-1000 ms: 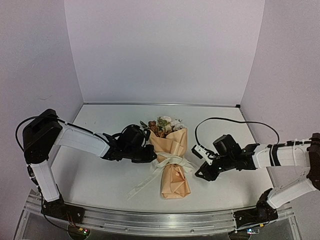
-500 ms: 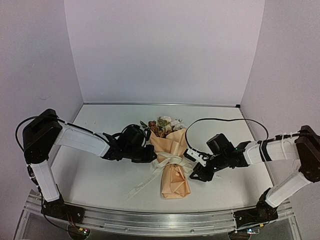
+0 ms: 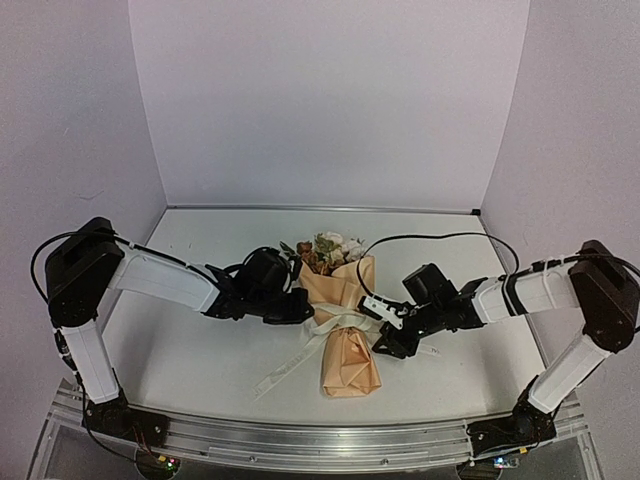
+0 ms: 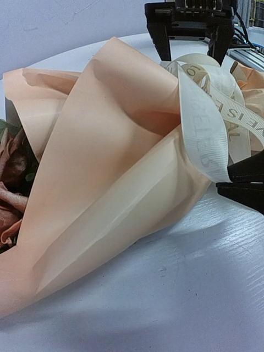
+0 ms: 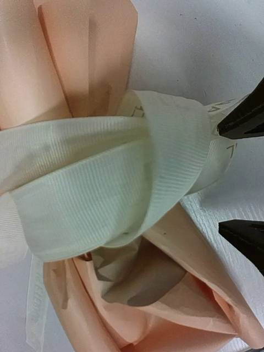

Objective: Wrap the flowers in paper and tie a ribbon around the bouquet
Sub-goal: Tie the half-tied ribbon around the folded bouquet.

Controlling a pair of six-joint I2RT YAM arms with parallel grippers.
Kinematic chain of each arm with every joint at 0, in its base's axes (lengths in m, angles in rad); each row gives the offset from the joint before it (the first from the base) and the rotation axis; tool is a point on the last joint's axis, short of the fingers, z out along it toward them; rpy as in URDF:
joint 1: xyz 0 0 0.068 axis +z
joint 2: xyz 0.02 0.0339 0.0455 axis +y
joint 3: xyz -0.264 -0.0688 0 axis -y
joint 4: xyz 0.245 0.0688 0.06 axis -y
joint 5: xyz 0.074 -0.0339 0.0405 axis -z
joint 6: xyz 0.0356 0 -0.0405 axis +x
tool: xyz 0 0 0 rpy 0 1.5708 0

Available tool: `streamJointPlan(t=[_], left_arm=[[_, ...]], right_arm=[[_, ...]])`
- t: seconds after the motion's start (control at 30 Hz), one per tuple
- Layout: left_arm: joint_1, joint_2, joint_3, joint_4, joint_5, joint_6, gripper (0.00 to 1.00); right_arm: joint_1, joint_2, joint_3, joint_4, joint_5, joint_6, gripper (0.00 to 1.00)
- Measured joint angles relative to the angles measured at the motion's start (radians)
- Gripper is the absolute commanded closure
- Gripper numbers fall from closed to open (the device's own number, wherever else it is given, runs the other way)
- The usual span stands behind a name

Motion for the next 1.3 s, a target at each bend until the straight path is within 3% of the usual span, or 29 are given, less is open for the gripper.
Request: streamJointPlan(t=[0.27,0.4,0.5,0.67,0.73,0.93,1.3], left_arm=[[0.007,0.002,0.013,-0.004,0.017,0.000,1.00],[0.008,0.002,0.018,-0.007,0.020,0.000,1.00],[0.010,0.003,0.018,-0.007,0.020,0.000,1.00],[0.012,0.004,0.018,-0.008,0.024,0.000,1.00],[0.014,0.004,0.018,-0.008,0.025,0.000,1.00],[0.020,0.004,0.018,-0.019,0.024,0.009,1.00],[0.023,-0.049,-0.042,-0.051,-0.019,0.060,1.00]], right_arm=[[0.000,0.050,0.004,0.038,0.050,-0.024,0.45],[0.003,0.074,0.006,0.068,0.098,-0.025,0.51],[0.004,0.095,0.014,0.093,0.137,-0.023,0.62],[0.011,0.109,0.029,0.094,0.186,-0.006,0.93],[0.015,0.108,0.037,0.069,0.205,0.001,1.00],[0.036,0.040,0.084,-0.153,0.255,0.081,1.00],[0.135,-0.018,0.371,-0.771,0.303,0.323,1.00]])
